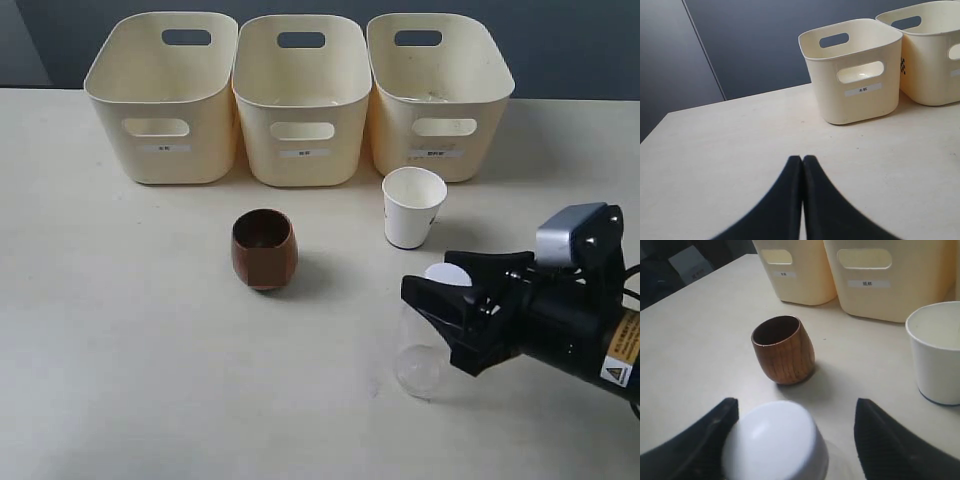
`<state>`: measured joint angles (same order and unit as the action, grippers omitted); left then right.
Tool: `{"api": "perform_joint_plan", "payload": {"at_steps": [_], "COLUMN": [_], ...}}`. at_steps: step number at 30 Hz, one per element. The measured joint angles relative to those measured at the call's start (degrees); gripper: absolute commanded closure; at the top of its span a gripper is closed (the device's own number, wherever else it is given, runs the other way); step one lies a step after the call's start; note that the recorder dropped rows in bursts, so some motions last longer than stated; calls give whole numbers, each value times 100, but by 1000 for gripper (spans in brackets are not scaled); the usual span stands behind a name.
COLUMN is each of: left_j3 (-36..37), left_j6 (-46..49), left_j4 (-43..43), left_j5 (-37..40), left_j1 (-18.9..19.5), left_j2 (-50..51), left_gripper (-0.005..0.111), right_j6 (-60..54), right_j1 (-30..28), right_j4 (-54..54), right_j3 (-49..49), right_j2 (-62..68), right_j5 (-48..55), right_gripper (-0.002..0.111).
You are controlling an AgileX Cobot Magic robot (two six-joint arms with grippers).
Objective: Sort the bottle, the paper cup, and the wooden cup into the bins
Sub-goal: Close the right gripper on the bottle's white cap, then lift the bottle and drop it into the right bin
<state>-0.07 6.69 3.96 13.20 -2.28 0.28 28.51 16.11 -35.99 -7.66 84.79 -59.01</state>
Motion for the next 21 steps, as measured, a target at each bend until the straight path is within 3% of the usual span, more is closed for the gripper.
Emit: {"api": "perform_joint_plan", "payload": {"at_steps": [2,4,5,6,13,21], "left_j3": [0,0,0,0,0,0], "left_j6": [0,0,0,0,0,0], "left_j4": [0,0,0,0,0,0], "left_j5": [0,0,0,0,0,0], "left_j1": [0,0,0,0,0,0], "left_j2": [0,0,0,0,0,0], "left_gripper": [107,107,107,107,107,107], "right_j6": [-25,-44,-44,-29,29,62], "right_j1": [0,0,0,0,0,0], "right_j4": [97,193,222,243,358,1501], "right_j3": [0,0,-11,-5,-5,-150], "right_j2": [75,94,94,94,94,-347], "right_j5": [-24,-71,-125,-136,-408,-957], "right_gripper": [54,78,99,109,108,108]}}
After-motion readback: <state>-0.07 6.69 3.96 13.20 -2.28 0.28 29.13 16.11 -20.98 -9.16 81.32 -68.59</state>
